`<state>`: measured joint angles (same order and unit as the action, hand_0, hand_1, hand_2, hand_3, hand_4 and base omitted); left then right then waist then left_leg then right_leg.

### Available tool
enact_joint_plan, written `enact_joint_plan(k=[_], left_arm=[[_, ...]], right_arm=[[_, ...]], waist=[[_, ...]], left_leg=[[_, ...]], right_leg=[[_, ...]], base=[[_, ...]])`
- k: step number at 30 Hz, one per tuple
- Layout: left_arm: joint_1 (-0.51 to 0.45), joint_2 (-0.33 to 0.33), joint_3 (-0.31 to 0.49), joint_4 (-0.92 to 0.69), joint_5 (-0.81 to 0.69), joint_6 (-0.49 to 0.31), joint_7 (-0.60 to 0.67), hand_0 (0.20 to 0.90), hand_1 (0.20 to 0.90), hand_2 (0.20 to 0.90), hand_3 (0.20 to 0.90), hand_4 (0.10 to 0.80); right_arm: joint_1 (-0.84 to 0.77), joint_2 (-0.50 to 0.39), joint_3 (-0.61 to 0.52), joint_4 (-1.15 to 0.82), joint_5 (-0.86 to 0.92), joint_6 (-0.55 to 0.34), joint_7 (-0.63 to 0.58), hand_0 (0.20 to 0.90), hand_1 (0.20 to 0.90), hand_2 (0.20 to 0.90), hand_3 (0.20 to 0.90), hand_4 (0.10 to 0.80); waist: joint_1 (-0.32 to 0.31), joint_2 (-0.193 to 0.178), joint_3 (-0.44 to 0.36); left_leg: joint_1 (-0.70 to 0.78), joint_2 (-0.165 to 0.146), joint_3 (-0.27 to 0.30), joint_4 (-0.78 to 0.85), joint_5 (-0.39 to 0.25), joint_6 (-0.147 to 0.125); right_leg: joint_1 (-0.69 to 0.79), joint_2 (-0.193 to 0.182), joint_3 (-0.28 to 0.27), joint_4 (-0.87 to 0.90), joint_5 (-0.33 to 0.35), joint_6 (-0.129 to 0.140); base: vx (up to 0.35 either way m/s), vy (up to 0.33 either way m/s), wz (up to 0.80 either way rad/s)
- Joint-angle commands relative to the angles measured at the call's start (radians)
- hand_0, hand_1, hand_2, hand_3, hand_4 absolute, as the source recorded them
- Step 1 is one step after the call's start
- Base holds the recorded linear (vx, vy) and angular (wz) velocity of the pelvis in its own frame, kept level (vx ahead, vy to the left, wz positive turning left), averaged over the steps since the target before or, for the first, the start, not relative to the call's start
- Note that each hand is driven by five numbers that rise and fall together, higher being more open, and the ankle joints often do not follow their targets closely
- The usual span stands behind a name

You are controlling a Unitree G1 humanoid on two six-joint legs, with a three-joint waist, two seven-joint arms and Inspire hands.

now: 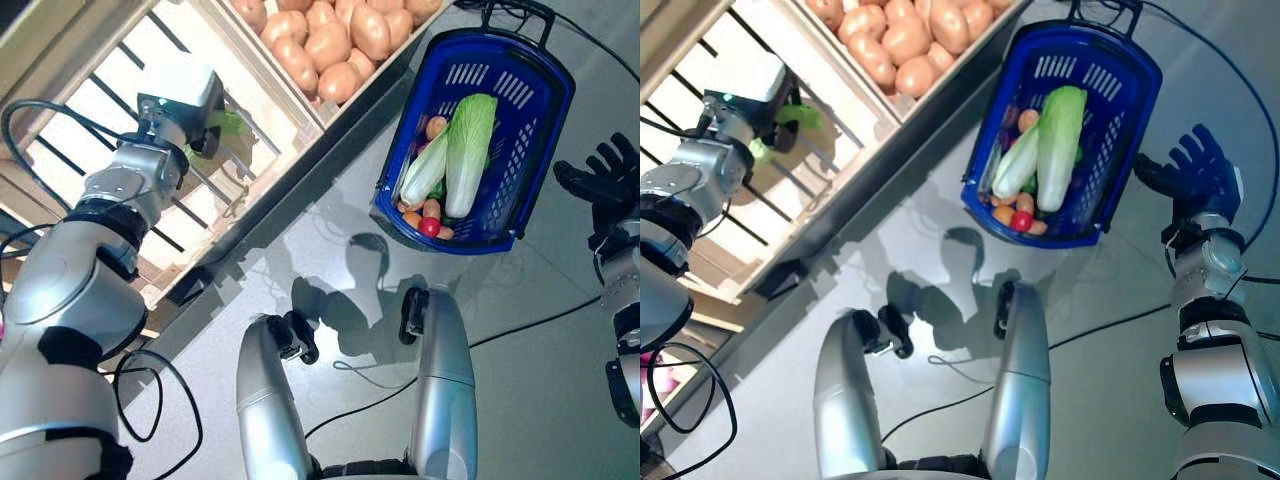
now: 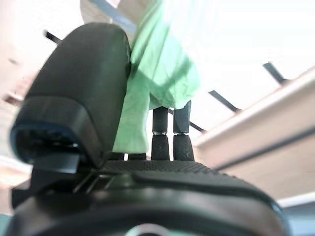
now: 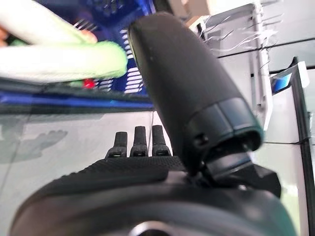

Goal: Put vegetables into the basket

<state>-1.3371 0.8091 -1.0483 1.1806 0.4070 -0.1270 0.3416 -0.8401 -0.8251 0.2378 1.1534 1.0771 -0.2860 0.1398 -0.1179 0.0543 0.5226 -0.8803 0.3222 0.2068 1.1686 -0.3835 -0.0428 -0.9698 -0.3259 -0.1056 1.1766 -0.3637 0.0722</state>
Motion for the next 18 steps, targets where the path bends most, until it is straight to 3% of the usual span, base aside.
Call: enact_joint_plan(k=[1, 7, 13, 17, 18], left_arm=[[-0.049, 0.139, 0.043, 0.006, -0.002, -0.017, 0.098, 0.300, 0.300, 0.300, 0.300, 0.400], [0.040, 0.182, 0.105, -0.066, -0.048, -0.089, 0.127, 0.300, 0.300, 0.300, 0.300, 0.400], [0.208, 0.188, 0.331, -0.186, -0.246, -0.161, 0.092, 0.300, 0.300, 0.300, 0.300, 0.400], [0.352, 0.146, 0.525, -0.283, -0.350, -0.216, 0.039, 0.300, 0.300, 0.300, 0.300, 0.400], [0.364, 0.141, 0.540, -0.291, -0.359, -0.218, 0.033, 0.300, 0.300, 0.300, 0.300, 0.400]], right_arm=[[-0.003, -0.030, -0.091, -0.067, 0.047, -0.083, 0.031, 0.900, 0.900, 0.900, 0.900, 0.800], [0.067, 0.000, -0.075, -0.150, -0.018, -0.060, 0.054, 0.900, 0.900, 0.900, 0.900, 0.800], [0.151, 0.072, -0.029, -0.262, -0.165, 0.028, 0.128, 0.900, 0.900, 0.900, 0.900, 0.800], [0.212, 0.133, 0.005, -0.353, -0.255, 0.086, 0.151, 0.900, 0.900, 0.900, 0.900, 0.800], [0.218, 0.139, 0.009, -0.360, -0.260, 0.088, 0.150, 0.900, 0.900, 0.900, 0.900, 0.800]], waist=[[-0.010, -0.034, -0.075], [0.004, -0.033, -0.137], [0.031, -0.039, -0.209], [0.051, -0.044, -0.263], [0.052, -0.044, -0.268]], left_leg=[[0.110, 0.023, -0.047, -0.161, 0.039, -0.086], [0.278, -0.009, -0.026, -0.335, 0.099, -0.083], [0.481, -0.051, -0.006, -0.570, 0.189, -0.082], [0.618, -0.079, 0.012, -0.728, 0.253, -0.090], [0.632, -0.081, 0.015, -0.745, 0.260, -0.091]], right_leg=[[0.178, -0.049, 0.019, -0.213, 0.116, 0.044], [0.338, -0.043, -0.019, -0.336, 0.130, 0.032], [0.544, -0.024, -0.079, -0.534, 0.163, 0.027], [0.698, 0.010, -0.134, -0.697, 0.197, 0.031], [0.713, 0.014, -0.139, -0.715, 0.202, 0.032]], base=[[0.067, -0.028, 0.08], [0.089, -0.029, 0.08], [0.078, -0.050, 0.04], [0.083, -0.060, 0.07], [0.067, -0.056, -0.01]])
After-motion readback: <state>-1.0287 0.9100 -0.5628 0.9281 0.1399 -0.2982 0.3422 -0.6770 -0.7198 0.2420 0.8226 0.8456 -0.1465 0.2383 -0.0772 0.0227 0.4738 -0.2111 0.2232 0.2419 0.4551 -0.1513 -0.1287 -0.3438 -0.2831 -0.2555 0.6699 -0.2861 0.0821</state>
